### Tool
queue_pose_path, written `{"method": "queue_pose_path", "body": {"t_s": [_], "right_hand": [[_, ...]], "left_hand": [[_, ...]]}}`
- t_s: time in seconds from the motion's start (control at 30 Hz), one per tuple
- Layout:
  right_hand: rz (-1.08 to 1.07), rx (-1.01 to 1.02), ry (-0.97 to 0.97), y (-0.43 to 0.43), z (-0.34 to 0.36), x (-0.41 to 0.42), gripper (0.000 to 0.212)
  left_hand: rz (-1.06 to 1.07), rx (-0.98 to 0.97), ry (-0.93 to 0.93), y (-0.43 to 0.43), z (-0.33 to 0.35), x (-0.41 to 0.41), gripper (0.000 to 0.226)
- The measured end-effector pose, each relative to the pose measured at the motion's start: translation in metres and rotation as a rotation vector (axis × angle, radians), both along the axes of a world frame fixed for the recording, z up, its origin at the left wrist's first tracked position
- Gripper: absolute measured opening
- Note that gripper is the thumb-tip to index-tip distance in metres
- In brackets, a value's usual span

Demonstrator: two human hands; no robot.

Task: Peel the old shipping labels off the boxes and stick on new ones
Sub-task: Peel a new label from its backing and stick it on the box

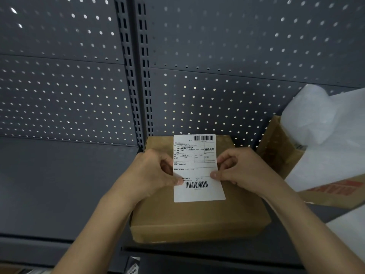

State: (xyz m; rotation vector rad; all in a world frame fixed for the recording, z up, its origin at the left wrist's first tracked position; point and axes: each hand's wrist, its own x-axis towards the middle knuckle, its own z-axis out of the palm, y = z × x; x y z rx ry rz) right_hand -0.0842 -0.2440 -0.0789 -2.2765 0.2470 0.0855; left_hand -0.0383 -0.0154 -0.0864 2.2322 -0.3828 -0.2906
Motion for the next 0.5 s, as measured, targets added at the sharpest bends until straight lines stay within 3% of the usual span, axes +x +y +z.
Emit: {"method": "queue_pose_path", "body": {"t_s": [0.2, 0.37, 0.5], "right_hand": [[-0.012, -0.058, 0.031, -0.001, 0.001, 0.002, 0.046], [-0.042, -0.095, -0.024, 0.003, 0.000, 0.002, 0.038], [-0.023, -0.295, -0.192, 0.008, -0.004, -0.005, 0.027]], "left_hand": [[-0.029, 0.083, -0.023, 0.000, 0.001, 0.005, 0.022], [0.024, 0.034, -0.099, -0.001, -0.001, 0.000, 0.032], [0.066, 0.093, -0.291, 0.000, -0.010, -0.007, 0.030]]}}
